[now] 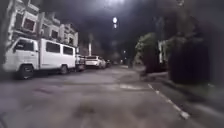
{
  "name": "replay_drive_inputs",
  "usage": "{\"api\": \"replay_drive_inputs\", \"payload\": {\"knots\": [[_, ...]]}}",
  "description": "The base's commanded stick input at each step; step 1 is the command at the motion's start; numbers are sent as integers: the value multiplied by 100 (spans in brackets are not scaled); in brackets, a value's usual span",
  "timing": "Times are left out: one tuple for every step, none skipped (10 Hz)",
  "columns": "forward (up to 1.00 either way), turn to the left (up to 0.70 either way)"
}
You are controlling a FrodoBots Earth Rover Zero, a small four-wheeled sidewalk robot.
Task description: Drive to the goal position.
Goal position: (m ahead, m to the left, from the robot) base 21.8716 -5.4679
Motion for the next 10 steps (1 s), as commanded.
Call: {"api": "replay_drive_inputs", "payload": {"knots": [[50, -50], [50, -50], [50, -50], [50, -50], [50, -16], [50, 0], [50, 0], [50, 0], [50, 0], [50, 0]]}}
